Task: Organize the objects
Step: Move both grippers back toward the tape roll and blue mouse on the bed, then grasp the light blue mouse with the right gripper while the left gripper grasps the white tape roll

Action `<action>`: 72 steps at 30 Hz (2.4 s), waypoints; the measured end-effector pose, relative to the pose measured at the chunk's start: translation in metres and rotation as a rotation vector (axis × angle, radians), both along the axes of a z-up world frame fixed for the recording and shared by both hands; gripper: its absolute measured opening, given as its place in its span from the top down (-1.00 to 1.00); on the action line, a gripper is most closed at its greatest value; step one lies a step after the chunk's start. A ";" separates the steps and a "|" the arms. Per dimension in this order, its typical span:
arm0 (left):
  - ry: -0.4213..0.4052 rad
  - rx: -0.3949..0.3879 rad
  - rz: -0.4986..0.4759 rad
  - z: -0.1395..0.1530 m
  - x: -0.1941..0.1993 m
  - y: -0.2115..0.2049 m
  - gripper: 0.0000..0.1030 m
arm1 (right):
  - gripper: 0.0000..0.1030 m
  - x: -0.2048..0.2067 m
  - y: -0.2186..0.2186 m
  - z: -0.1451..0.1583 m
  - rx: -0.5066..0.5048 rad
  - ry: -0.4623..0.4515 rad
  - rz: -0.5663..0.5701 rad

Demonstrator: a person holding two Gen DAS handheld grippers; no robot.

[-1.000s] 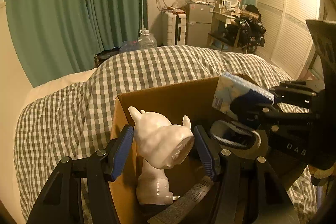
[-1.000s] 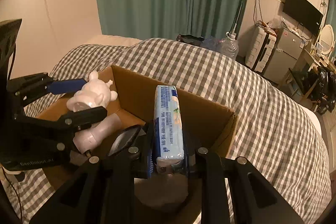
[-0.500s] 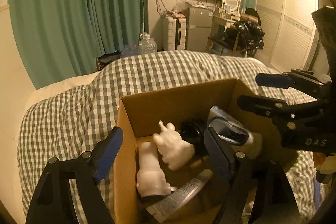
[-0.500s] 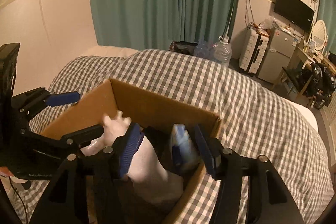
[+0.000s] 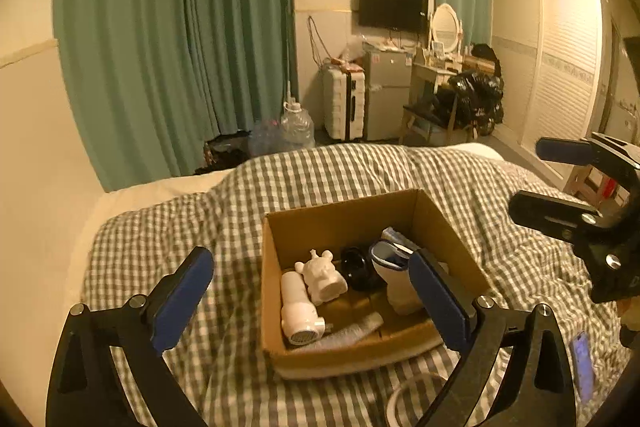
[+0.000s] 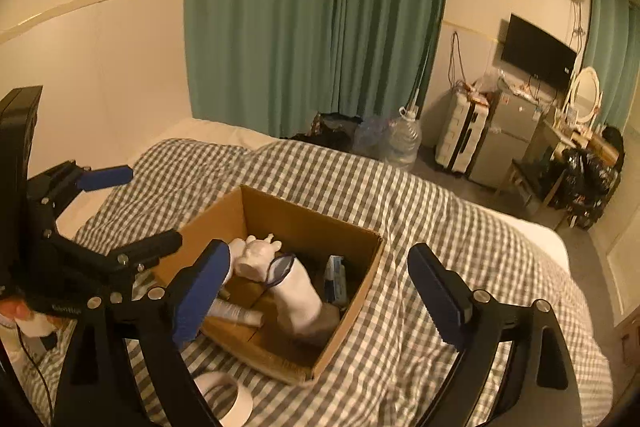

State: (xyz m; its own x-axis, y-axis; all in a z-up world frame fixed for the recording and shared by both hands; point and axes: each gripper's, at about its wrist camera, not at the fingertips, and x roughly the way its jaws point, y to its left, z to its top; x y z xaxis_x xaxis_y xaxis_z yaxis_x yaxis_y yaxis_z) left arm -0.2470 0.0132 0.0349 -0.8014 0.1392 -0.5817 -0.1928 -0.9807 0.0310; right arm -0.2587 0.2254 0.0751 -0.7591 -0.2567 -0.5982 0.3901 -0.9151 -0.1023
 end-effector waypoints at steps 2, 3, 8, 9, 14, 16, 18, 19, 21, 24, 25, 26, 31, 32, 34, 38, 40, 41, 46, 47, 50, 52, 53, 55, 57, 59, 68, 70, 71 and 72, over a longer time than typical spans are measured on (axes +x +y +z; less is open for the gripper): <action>0.007 0.007 0.009 0.008 0.014 -0.006 -0.96 | -0.77 0.019 0.000 0.010 0.009 0.020 0.012; 0.011 0.009 0.013 0.012 0.024 -0.009 -0.97 | -0.78 0.028 -0.001 0.015 0.015 0.029 0.018; 0.027 -0.010 0.030 0.022 0.064 -0.018 -0.98 | -0.78 0.072 -0.007 0.032 0.052 0.068 0.043; 0.027 -0.015 0.033 0.021 0.073 -0.019 -0.99 | -0.78 0.082 -0.008 0.033 0.060 0.072 0.052; 0.013 -0.021 0.033 0.004 0.110 -0.023 -0.99 | -0.78 0.120 -0.020 0.022 0.088 0.065 0.082; 0.012 -0.033 0.048 -0.009 0.124 -0.025 -0.99 | -0.78 0.130 -0.023 0.010 0.091 0.047 0.094; 0.008 -0.038 0.069 -0.022 0.134 -0.026 -0.99 | -0.78 0.136 -0.026 -0.004 0.095 0.020 0.106; 0.001 -0.037 0.077 -0.029 0.137 -0.026 -0.99 | -0.78 0.139 -0.028 -0.014 0.100 0.002 0.109; -0.020 -0.021 0.094 -0.046 0.145 -0.027 -0.99 | -0.78 0.145 -0.031 -0.037 0.109 -0.032 0.111; -0.042 -0.019 0.121 -0.073 0.155 -0.027 -0.99 | -0.78 0.150 -0.034 -0.072 0.119 -0.097 0.112; -0.052 -0.017 0.129 -0.081 0.158 -0.027 -0.99 | -0.78 0.151 -0.036 -0.086 0.126 -0.127 0.116; -0.067 -0.014 0.134 -0.090 0.160 -0.027 -0.99 | -0.78 0.151 -0.038 -0.095 0.132 -0.144 0.117; -0.175 0.010 0.140 -0.129 0.165 -0.028 -0.99 | -0.78 0.155 -0.045 -0.146 0.184 -0.232 0.111; -0.187 0.003 0.146 -0.134 0.166 -0.028 -0.99 | -0.78 0.157 -0.047 -0.154 0.191 -0.246 0.115; -0.199 -0.006 0.154 -0.139 0.165 -0.028 -0.99 | -0.78 0.160 -0.050 -0.166 0.209 -0.264 0.124; -0.202 -0.003 0.157 -0.142 0.165 -0.030 -0.99 | -0.78 0.163 -0.056 -0.180 0.227 -0.282 0.127; -0.205 -0.008 0.160 -0.143 0.165 -0.030 -0.99 | -0.78 0.164 -0.060 -0.185 0.251 -0.276 0.125; -0.208 -0.009 0.160 -0.143 0.165 -0.030 -0.99 | -0.77 0.163 -0.061 -0.186 0.260 -0.275 0.128; -0.229 0.000 0.169 -0.148 0.163 -0.033 -0.99 | -0.38 0.166 -0.070 -0.193 0.305 -0.258 0.145; -0.231 0.000 0.169 -0.149 0.162 -0.034 -0.99 | -0.34 0.166 -0.070 -0.195 0.310 -0.256 0.147; -0.236 -0.001 0.168 -0.150 0.162 -0.034 -0.99 | 0.02 0.168 -0.070 -0.195 0.292 -0.260 0.174; -0.237 -0.005 0.167 -0.150 0.162 -0.032 -0.99 | 0.05 0.168 -0.069 -0.194 0.281 -0.261 0.177; -0.238 -0.007 0.166 -0.150 0.161 -0.031 -0.99 | 0.19 0.168 -0.068 -0.193 0.269 -0.263 0.178; -0.239 -0.012 0.160 -0.150 0.160 -0.029 -0.99 | 0.42 0.168 -0.063 -0.186 0.216 -0.271 0.190; -0.240 -0.018 0.157 -0.150 0.159 -0.026 -0.99 | 0.46 0.166 -0.059 -0.182 0.177 -0.289 0.198; -0.240 -0.023 0.152 -0.149 0.158 -0.023 -0.99 | 0.47 0.166 -0.055 -0.180 0.151 -0.296 0.202; -0.236 -0.044 0.142 -0.144 0.152 -0.012 -0.99 | 0.55 0.166 -0.030 -0.150 0.099 -0.221 0.161; -0.239 -0.049 0.137 -0.144 0.150 -0.009 -0.99 | 0.55 0.162 -0.020 -0.143 0.094 -0.198 0.128; -0.240 -0.051 0.136 -0.144 0.150 -0.008 -0.99 | 0.55 0.160 -0.015 -0.141 0.100 -0.187 0.108; -0.241 -0.056 0.133 -0.144 0.149 -0.006 -0.99 | 0.56 0.158 -0.008 -0.139 0.104 -0.171 0.083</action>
